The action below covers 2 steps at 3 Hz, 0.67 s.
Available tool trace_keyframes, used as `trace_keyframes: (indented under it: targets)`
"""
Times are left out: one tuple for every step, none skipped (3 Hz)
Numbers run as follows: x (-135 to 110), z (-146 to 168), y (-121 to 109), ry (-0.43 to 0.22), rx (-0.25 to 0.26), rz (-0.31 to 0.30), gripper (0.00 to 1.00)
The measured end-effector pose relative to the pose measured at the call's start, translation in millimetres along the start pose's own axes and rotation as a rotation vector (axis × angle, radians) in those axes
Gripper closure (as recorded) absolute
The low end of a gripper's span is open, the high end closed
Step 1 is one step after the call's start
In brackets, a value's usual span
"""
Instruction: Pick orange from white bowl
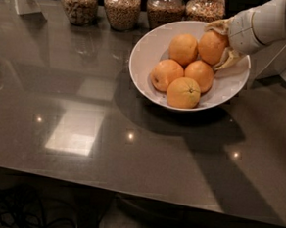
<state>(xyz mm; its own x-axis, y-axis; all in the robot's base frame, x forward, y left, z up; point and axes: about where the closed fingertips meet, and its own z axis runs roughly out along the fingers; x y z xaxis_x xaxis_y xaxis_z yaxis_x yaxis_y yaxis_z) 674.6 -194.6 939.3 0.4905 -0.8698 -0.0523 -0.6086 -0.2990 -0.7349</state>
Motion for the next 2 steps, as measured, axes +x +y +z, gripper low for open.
trace_keyframes:
  targets:
    - [-2.2,-14.3,-11.8,-0.013,0.035,0.037,1.0]
    - [-9.1,-40.2,-24.6,-0.083,0.075,0.14,1.0]
